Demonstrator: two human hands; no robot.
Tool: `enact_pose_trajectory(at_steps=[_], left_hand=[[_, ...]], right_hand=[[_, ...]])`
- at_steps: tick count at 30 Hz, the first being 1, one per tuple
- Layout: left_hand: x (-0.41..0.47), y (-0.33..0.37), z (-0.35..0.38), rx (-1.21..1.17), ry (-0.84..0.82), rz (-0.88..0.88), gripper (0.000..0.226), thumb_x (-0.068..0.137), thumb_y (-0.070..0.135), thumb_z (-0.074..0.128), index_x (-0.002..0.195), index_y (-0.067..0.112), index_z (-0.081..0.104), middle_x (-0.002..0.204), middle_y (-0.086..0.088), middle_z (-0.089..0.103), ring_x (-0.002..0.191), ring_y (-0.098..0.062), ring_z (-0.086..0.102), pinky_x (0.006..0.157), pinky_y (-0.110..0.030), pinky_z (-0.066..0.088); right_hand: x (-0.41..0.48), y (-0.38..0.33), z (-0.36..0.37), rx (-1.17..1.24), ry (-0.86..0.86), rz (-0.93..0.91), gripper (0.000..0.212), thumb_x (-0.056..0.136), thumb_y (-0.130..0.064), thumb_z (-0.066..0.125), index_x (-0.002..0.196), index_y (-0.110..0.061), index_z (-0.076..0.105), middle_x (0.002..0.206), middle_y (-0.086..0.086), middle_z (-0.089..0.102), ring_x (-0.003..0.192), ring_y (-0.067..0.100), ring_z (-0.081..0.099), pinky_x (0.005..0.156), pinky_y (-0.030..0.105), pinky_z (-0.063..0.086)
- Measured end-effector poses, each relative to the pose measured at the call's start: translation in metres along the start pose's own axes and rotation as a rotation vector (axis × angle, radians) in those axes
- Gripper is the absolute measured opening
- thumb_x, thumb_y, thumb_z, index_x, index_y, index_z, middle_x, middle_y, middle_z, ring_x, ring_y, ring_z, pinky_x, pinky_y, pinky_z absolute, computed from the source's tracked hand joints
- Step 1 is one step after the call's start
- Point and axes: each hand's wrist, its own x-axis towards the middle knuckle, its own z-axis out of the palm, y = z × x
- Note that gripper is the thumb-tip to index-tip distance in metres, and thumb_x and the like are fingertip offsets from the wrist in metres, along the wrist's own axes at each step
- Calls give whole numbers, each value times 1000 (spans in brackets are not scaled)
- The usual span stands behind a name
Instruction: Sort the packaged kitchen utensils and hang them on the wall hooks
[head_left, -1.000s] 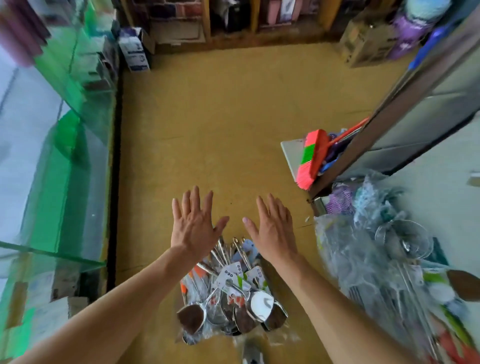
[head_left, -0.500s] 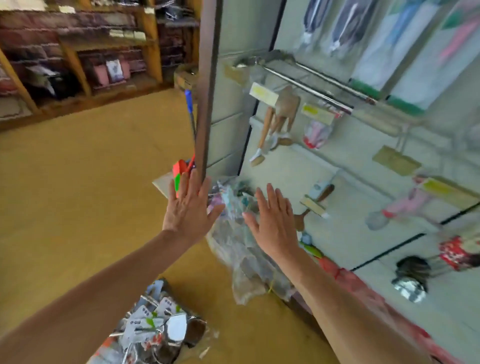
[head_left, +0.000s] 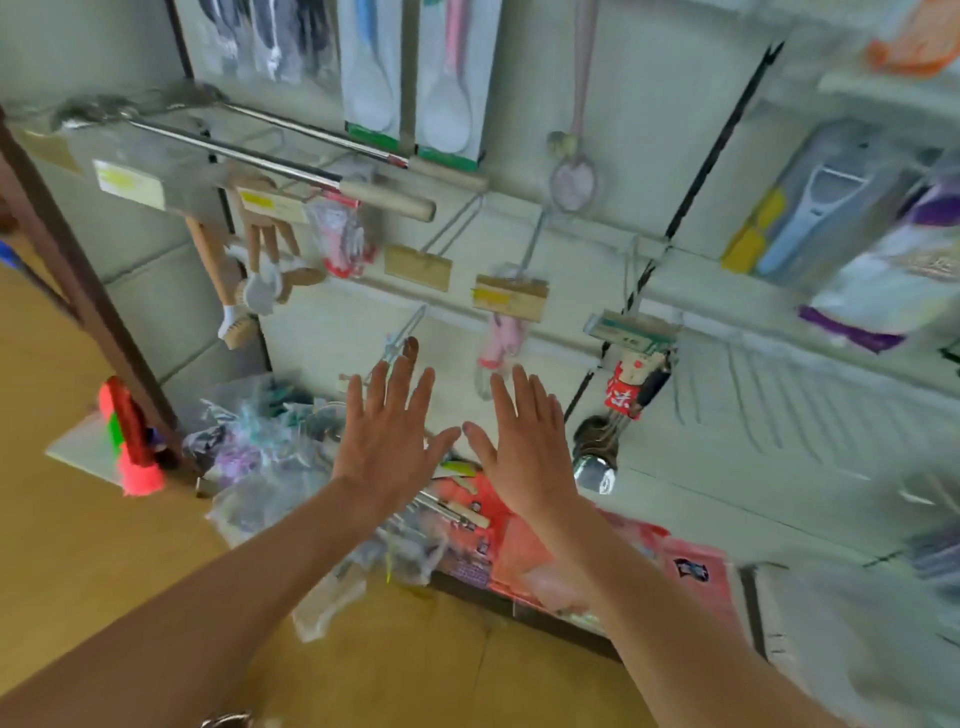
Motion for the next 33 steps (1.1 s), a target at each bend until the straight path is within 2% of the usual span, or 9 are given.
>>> enact_pose_trajectory(at_steps=[3,6,10,15,19,23,26,30,33], left_hand=[[10,43,5,8,-28,61,77,95,68,14,156,20,12,163,-14,4,150,-33,8,120,-53,6],[18,84,9,17,-47,121,83,90,68,5,155,18,18,160,-17,18,148,-35,15,120,-55,11],[27,140,15,-18,-48,167,84,90,68,4,154,16,24,157,-19,26,145,-38,23,118,-56,17],[32,198,26,-42,-79,235,80,91,65,8,156,19,6,162,-14,7,150,-33,6,121,-50,6],[37,224,44,-39,-128,233,73,98,59,17,156,18,1,163,-14,4,150,-32,5,122,-47,7],[47,232,62,-42,-138,204,73,98,59,18,156,16,8,161,-16,12,148,-33,13,121,-47,12],[59,236,76,-31,-139,188,73,98,59,21,156,16,9,160,-16,14,147,-33,15,121,-47,14],[78,249,93,-8,-155,183,74,98,59,19,155,14,9,160,-15,16,146,-32,17,120,-45,15],[95,264,110,-68,-167,171,73,98,58,23,154,12,13,157,-14,24,143,-31,24,118,-43,20]], right_hand=[[-12,44,-11,15,8,61,73,99,-61,21,156,-17,18,164,14,11,151,33,10,123,47,8],[-28,83,-23,53,12,128,71,100,-59,28,157,-20,13,165,10,3,153,29,1,122,43,0],[-47,136,-29,46,27,185,72,100,-61,26,157,-19,15,165,11,7,152,29,4,124,48,10],[-63,184,-22,16,79,183,74,97,-59,14,154,-14,28,161,12,24,150,30,19,119,52,24],[-70,200,-15,57,162,98,62,101,-50,25,150,-13,36,158,13,32,148,30,25,121,47,23],[-85,214,10,6,219,-42,51,102,-44,37,143,-13,45,152,12,43,144,28,35,118,46,31],[-83,231,32,16,208,-9,52,102,-42,46,144,-12,43,152,12,43,144,28,35,118,46,32],[-61,250,46,69,194,28,53,101,-42,40,143,-10,44,149,11,45,142,28,37,115,47,34],[-38,268,55,117,215,48,52,99,-40,47,141,-9,46,148,12,46,141,29,39,114,47,36]])
